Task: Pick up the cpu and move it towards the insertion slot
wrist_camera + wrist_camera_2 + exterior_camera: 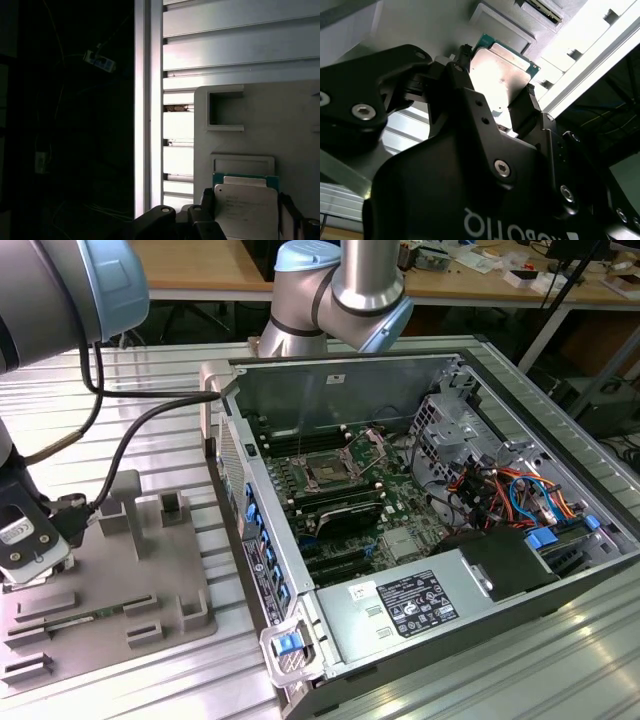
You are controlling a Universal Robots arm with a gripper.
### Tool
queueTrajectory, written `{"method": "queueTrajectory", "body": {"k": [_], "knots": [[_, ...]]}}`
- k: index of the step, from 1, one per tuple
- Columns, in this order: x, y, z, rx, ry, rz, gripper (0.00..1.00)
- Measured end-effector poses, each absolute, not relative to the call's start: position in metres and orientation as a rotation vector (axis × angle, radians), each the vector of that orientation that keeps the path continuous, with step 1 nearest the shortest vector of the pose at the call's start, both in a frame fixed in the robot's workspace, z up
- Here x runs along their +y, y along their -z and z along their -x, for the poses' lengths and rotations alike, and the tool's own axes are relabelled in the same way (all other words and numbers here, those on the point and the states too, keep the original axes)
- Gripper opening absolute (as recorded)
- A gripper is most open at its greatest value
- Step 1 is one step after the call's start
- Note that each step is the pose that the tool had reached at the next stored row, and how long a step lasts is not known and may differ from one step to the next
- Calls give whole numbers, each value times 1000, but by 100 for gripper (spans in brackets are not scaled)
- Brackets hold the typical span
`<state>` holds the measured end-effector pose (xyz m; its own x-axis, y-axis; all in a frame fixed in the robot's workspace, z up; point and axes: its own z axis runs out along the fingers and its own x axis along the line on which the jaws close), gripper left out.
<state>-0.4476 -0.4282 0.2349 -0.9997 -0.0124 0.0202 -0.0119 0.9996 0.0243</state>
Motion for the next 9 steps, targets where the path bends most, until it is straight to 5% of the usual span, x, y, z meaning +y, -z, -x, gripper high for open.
{"method": "queueTrajectory", "body": {"k": [9], "knots": [[-428, -244, 448, -3121, 38, -19, 55]]}}
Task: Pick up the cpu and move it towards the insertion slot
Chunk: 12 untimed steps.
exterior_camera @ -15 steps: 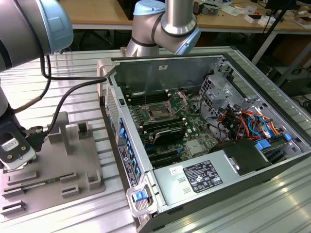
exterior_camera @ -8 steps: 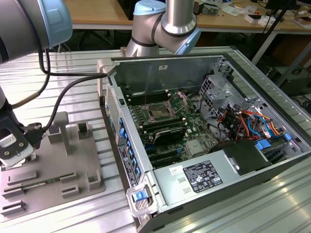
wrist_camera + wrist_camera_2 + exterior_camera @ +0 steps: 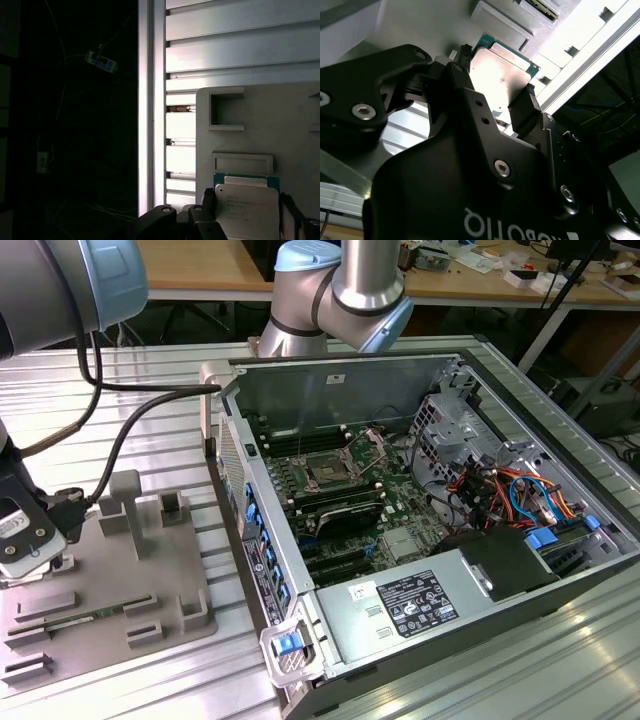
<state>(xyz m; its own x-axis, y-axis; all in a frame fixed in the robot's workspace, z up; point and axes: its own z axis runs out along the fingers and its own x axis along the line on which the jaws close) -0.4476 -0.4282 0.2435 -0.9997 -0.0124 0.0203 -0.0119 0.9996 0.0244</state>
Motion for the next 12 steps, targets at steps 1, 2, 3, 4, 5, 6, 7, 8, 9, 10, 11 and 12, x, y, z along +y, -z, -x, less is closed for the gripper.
{"method": "queueTrajectory", "body": {"k": [1, 2, 3, 4, 5, 6, 7, 8, 9, 10, 11, 12], "knots": [[-428, -244, 448, -3121, 38, -19, 55], [-428, -245, 448, -3121, 38, -19, 55], [-428, -245, 448, -3121, 38, -19, 55], [-428, -245, 448, -3121, 40, -19, 55], [-428, -246, 448, -3121, 40, -19, 55], [-428, -246, 448, -3121, 40, -19, 55], [-428, -247, 448, -3121, 40, -19, 55], [-428, -248, 448, -3121, 40, -19, 55], [-428, -249, 448, -3121, 40, -19, 55], [-428, -251, 448, -3121, 40, -19, 55], [-428, -254, 448, -3121, 40, -19, 55], [-428, -256, 448, -3121, 40, -19, 55]]}}
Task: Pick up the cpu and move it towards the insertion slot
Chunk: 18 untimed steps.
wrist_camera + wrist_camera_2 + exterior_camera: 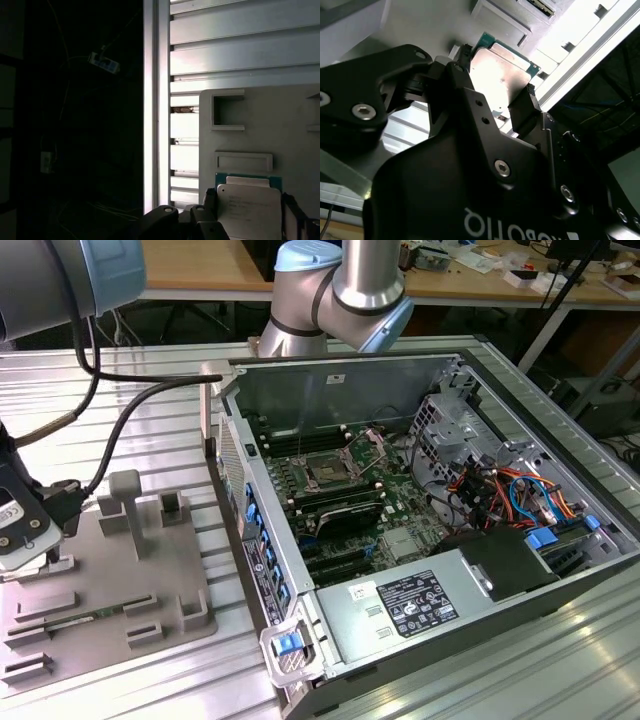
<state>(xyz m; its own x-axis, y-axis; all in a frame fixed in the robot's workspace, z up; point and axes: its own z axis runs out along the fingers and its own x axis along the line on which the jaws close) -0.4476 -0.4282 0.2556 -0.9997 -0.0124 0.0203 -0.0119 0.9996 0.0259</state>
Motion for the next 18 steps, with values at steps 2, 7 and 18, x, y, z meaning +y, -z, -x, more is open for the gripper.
{"method": "queueTrajectory", "body": {"k": [2, 7, 18], "knots": [[-428, -259, 448, -3121, 40, -19, 55], [-428, -266, 448, -3121, 40, -19, 55], [-428, -304, 448, -3121, 40, -19, 55]]}}
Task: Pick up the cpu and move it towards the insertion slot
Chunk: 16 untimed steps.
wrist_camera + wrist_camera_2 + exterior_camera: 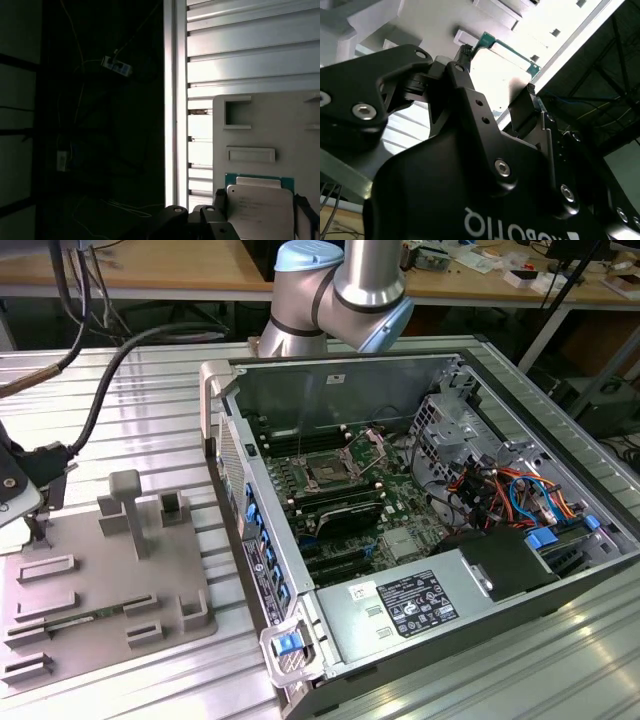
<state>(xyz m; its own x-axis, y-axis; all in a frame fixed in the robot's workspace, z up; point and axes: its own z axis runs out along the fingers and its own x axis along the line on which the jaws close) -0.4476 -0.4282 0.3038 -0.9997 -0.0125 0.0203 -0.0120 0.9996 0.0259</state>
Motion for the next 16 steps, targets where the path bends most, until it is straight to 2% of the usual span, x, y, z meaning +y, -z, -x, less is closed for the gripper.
{"method": "queueTrajectory", "body": {"k": [16], "knots": [[-428, -327, 448, -3121, 40, -19, 55]]}}
